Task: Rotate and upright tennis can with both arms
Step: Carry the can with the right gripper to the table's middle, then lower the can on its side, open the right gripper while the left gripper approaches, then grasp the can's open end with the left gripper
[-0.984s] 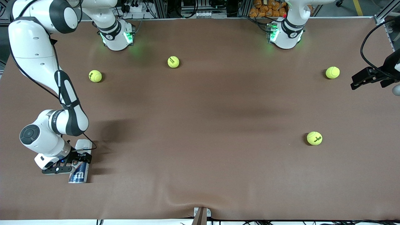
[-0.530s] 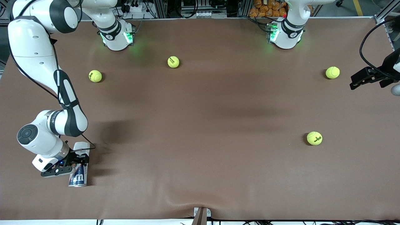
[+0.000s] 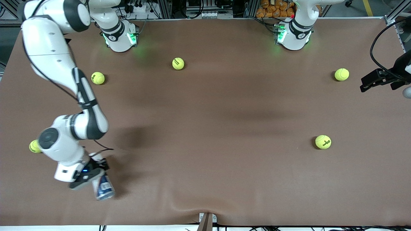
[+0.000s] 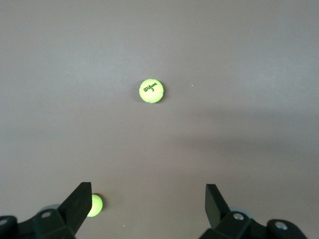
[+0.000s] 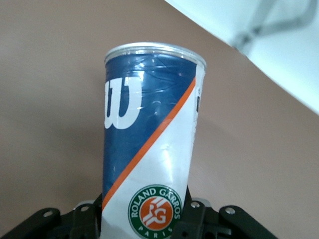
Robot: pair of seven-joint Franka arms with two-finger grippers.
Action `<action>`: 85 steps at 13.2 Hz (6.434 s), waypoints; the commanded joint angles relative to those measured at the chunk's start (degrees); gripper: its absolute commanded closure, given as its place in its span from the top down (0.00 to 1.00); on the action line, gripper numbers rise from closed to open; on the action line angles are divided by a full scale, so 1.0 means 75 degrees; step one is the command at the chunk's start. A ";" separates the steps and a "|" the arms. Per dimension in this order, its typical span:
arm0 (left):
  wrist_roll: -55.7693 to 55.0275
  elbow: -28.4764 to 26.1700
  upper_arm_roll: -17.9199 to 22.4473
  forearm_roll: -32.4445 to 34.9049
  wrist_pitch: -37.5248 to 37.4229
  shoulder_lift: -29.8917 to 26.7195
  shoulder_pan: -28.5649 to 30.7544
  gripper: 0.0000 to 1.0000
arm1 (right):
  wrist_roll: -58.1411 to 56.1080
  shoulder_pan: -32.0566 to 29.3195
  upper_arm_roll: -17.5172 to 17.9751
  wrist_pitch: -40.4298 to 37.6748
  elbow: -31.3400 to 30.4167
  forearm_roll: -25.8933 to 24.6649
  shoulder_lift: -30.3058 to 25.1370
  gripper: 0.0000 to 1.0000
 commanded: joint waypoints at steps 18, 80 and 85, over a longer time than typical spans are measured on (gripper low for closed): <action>0.0085 0.0059 0.0042 -0.0344 -0.0072 0.0068 0.0098 1.00 | -0.1017 0.4162 0.1031 0.0046 -0.0186 -0.0585 0.0141 0.63; 0.6343 -0.1418 -0.0942 -1.0819 0.2119 0.6208 -0.0803 1.00 | 0.4899 -0.1076 -0.0927 -0.8425 -0.0621 0.0715 -0.6198 1.00; 0.6343 -0.1488 -0.0942 -1.1417 0.2366 0.6197 -0.1167 0.76 | 0.4760 -0.0760 -0.0927 -0.8625 -0.0562 0.0576 -0.6151 1.00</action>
